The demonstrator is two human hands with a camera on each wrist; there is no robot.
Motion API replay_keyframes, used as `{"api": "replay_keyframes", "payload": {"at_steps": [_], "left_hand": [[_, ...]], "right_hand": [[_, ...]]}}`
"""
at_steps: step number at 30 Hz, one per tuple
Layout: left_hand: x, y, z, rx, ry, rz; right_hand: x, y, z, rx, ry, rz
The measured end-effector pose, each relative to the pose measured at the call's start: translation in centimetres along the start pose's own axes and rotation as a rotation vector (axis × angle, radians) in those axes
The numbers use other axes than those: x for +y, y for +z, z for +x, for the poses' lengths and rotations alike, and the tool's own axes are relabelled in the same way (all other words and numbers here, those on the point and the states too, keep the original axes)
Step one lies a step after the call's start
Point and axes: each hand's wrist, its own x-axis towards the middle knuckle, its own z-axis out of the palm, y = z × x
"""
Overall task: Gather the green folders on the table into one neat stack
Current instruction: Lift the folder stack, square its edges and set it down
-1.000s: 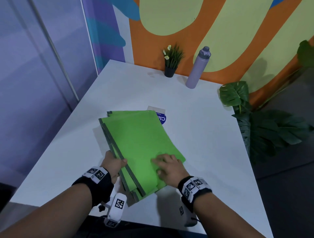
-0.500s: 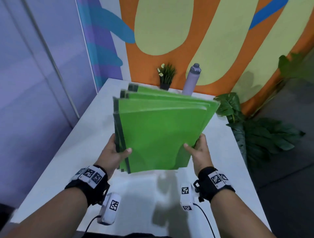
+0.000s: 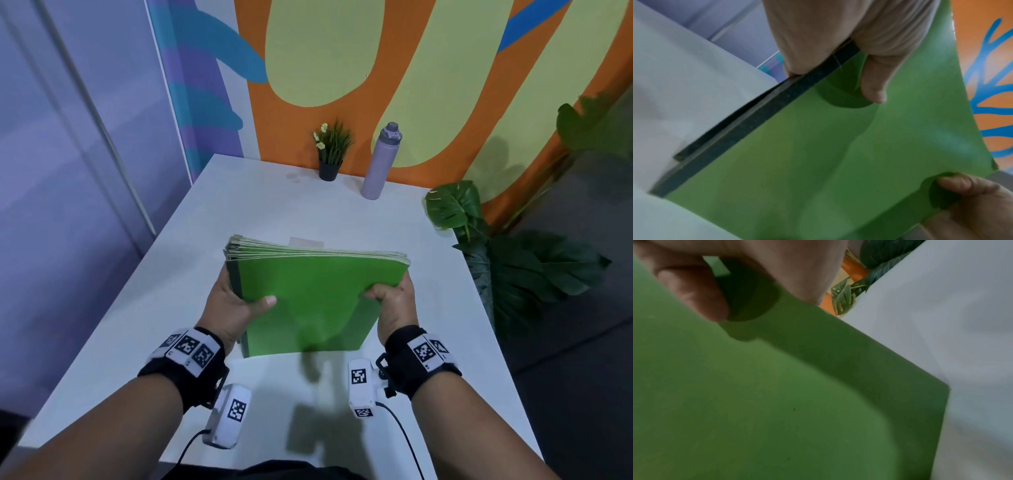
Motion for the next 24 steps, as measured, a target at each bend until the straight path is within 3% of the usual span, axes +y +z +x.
{"api": "replay_keyframes", "payload": {"at_steps": [6, 9, 12, 14, 16, 20, 24], "left_hand": [[0.7, -0.4, 0.0, -0.011, 0.030, 0.042], [2.5, -0.6, 0.3, -0.022, 0.119, 0.014], [4.1, -0.6, 1.1, -0.037, 0.211, 0.085], [4.3, -0.4, 1.4, -0.031, 0.231, 0.122], [4.1, -0.3, 1.5, -0.020, 0.223, 0.117], [3.9, -0.4, 1.6, -0.043, 0.223, 0.100], [3.6, -0.6, 1.5, -0.073, 0.219, 0.067]], "right_hand": [[-0.3, 0.2, -0.5, 0.002, -0.053, -0.025], [-2.1, 0.4, -0.4, -0.031, -0.272, -0.179], [-4.2, 1.4, -0.2, -0.052, -0.641, -0.597], [-4.9, 2.7, -0.3, -0.038, -0.873, -1.143], [-4.7, 4.5, -1.1, -0.089, -0.917, -1.510], [-3.1, 8.1, -2.8, -0.318, -0.959, -1.559], [-2.7, 8.9, -2.6, -0.360, -1.088, -1.541]]}}
